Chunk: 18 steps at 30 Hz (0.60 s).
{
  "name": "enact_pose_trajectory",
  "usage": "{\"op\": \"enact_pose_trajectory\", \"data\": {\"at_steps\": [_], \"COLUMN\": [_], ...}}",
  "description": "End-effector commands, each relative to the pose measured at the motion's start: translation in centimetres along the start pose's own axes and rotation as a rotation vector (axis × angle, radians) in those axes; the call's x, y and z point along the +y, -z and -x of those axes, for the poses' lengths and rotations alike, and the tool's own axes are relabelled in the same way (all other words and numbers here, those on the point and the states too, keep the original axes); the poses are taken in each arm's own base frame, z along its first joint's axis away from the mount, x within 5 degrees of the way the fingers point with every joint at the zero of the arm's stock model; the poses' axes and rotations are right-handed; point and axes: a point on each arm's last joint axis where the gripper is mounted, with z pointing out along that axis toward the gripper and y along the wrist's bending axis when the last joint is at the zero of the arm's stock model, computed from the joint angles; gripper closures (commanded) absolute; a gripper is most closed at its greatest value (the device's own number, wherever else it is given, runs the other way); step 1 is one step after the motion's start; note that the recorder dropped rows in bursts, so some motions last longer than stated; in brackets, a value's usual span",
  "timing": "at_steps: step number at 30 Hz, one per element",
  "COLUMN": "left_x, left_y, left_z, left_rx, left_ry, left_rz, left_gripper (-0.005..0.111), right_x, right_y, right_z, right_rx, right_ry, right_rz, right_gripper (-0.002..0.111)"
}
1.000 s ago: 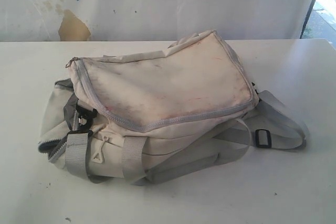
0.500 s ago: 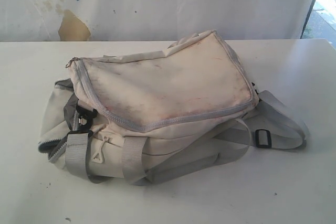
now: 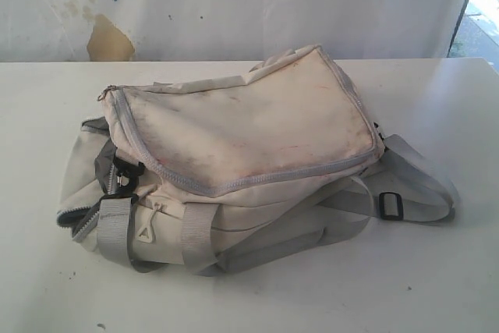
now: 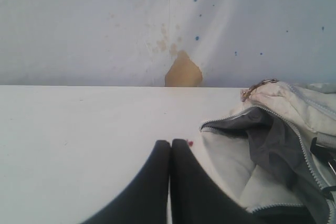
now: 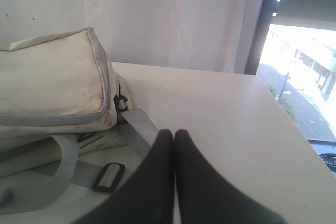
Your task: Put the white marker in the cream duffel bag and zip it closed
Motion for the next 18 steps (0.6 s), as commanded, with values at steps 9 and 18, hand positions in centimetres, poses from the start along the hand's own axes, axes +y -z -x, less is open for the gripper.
{"op": "enact_pose_trajectory", "data": {"at_steps": [9,18], "left_x": [-0.03,-0.26], "left_y": [-0.01,0.0], "left_z": [-0.12,-0.2], "left_rx": [-0.001,0.008], "left_ry": [0.009,0.002], "left_rz": [-0.004,-0.028], "left_gripper": [0.107,0.107], "right_x": [0.04,0.04], "right_y": [-0.02,-0.02], "right_z": [-0.25,-0.25], "right_rx": [0.008,0.007], "right_ry": [-0.007,-0.009], "right_rz": [0.002,0.002], "right_gripper": [0.108,0.108]}}
